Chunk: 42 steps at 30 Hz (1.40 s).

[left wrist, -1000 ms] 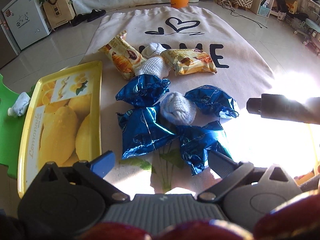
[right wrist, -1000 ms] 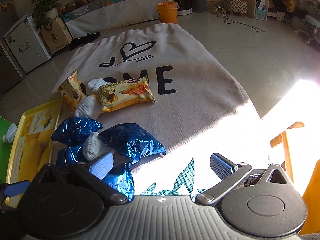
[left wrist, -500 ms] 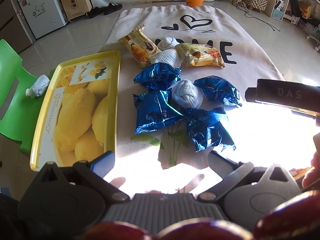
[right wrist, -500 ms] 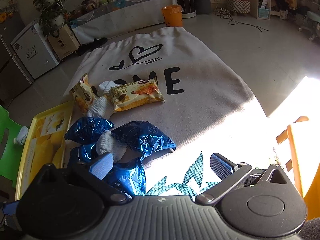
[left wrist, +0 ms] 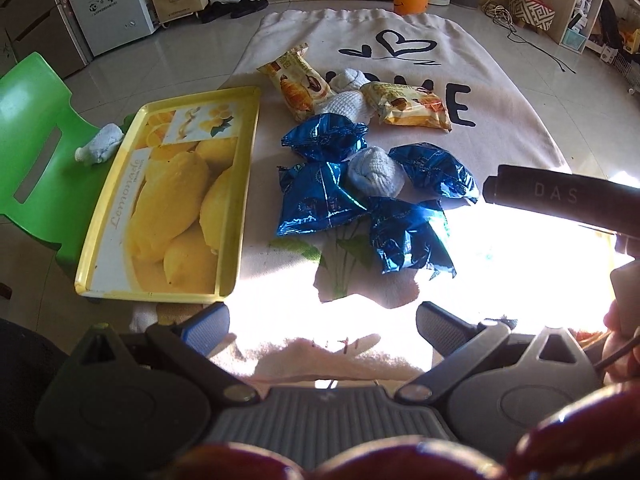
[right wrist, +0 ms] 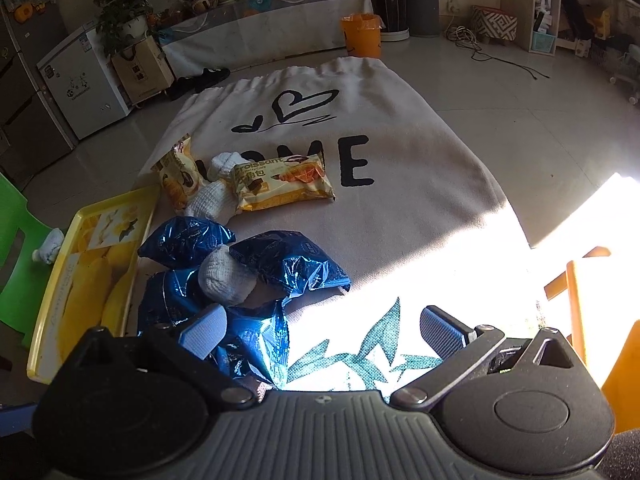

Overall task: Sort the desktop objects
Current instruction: 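Lower the right gripper over the white knitted ball near the blue packets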

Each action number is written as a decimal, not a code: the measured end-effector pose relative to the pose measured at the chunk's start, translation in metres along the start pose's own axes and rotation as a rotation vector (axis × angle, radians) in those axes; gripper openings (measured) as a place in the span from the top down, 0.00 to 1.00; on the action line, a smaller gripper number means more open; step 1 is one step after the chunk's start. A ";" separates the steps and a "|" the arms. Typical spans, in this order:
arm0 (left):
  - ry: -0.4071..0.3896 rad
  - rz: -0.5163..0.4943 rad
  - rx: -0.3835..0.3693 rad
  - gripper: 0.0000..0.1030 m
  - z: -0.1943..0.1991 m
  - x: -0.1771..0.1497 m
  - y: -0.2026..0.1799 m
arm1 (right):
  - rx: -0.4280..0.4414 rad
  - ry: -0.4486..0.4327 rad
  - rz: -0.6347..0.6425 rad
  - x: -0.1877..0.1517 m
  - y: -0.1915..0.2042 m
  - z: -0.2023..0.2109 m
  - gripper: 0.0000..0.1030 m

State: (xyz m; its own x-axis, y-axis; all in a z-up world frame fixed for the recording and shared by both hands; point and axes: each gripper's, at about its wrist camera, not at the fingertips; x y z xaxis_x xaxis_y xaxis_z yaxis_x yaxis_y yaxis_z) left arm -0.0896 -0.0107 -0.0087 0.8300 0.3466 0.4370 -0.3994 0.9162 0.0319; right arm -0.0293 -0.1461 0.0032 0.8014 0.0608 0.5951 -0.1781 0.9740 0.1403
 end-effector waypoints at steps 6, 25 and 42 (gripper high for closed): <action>-0.003 -0.011 0.008 0.00 0.004 -0.002 -0.007 | -0.002 -0.005 0.031 -0.003 -0.001 0.005 0.00; 0.009 -0.044 0.008 0.00 -0.038 0.027 0.016 | 0.014 0.056 -0.050 0.000 -0.003 -0.017 0.00; 0.059 -0.023 0.001 0.00 -0.076 0.046 0.034 | -0.004 0.132 0.036 0.014 0.017 -0.031 0.00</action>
State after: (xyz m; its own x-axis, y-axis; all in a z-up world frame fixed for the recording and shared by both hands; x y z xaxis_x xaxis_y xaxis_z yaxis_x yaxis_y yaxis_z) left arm -0.0352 0.0513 -0.0559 0.8604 0.3370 0.3823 -0.3805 0.9239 0.0418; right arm -0.0034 -0.1216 -0.0102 0.8627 0.1235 0.4905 -0.2058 0.9715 0.1173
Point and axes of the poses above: each gripper's, at about its wrist camera, not at the fingertips, and z roughly against the way its jaws point, y to its left, x to its top, and after that the axes turned 1 degree about z, right-handed
